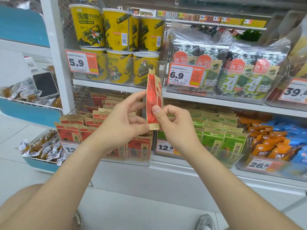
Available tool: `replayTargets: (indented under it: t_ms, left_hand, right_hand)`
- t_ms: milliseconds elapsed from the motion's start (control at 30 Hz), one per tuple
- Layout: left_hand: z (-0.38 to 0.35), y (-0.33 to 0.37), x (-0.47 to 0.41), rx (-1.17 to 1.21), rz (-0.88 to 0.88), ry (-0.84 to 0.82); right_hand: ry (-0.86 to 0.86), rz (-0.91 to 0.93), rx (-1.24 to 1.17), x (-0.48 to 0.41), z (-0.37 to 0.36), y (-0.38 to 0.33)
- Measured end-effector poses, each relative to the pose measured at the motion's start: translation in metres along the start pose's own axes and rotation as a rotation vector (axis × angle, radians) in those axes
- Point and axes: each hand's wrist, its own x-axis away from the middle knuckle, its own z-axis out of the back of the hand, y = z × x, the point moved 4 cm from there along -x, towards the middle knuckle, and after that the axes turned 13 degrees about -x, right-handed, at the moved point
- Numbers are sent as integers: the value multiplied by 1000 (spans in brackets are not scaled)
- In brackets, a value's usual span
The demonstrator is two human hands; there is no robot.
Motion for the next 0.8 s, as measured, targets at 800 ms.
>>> replayTargets:
  t_ms: [800]
  left_hand:
    - [1,-2,2,-100,82,204]
  right_hand:
    - [-143,-51,262,9,-5,-4]
